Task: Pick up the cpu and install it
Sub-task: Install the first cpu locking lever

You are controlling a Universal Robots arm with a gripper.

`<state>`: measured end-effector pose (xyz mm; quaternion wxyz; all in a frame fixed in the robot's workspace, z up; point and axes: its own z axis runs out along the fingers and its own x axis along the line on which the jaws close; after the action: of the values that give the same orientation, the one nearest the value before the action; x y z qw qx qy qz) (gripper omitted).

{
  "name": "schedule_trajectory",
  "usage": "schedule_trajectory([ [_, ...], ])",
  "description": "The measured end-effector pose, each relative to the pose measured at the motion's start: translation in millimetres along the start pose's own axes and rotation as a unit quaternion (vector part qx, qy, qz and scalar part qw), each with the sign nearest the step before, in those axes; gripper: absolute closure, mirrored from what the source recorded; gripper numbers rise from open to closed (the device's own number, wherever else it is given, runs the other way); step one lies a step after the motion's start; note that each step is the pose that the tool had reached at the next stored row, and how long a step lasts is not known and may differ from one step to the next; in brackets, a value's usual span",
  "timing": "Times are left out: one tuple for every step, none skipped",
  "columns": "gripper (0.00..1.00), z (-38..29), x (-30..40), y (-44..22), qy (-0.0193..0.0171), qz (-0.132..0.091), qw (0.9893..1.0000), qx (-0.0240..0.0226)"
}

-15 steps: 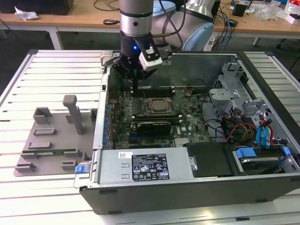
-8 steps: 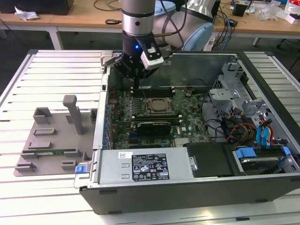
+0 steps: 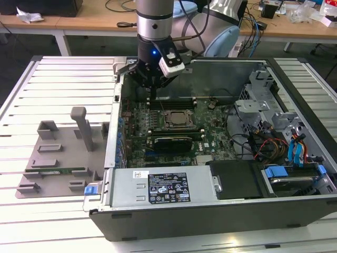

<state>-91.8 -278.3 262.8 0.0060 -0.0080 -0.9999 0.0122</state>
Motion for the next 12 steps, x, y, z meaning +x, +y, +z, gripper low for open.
schedule_trajectory([
  [0.89, 0.7, -0.5, 3.2, 0.0000, 0.000, 1.0000, 0.0000],
  [0.89, 0.9, -1.9, 3.6, -0.0001, 0.000, 1.0000, 0.0001],
  [0.89, 1.0, -3.6, 3.6, 0.0000, 0.000, 1.0000, 0.0001],
  [0.89, 1.0, -5.5, 3.7, 0.0000, 0.000, 1.0000, 0.0001],
  [0.89, 0.9, -7.4, 3.7, 0.0000, 0.000, 1.0000, 0.0002],
  [0.89, 0.9, -9.4, 3.7, 0.0000, 0.000, 1.0000, 0.0001],
  [0.89, 0.9, -11.0, 3.7, 0.0000, 0.000, 1.0000, 0.0001],
  [0.89, 0.9, -11.9, 3.7, 0.0000, 0.000, 1.0000, 0.0001],
  [0.89, 0.9, -13.4, 3.8, 0.0000, 0.000, 1.0000, 0.0002],
  [0.89, 1.0, -14.1, 3.8, 0.0000, 0.000, 1.0000, 0.0002],
  [0.89, 1.0, -14.5, 3.8, -0.0001, 0.000, 1.0000, 0.0002],
  [0.89, 1.0, -14.9, 3.8, -0.0001, 0.000, 1.0000, 0.0002],
])
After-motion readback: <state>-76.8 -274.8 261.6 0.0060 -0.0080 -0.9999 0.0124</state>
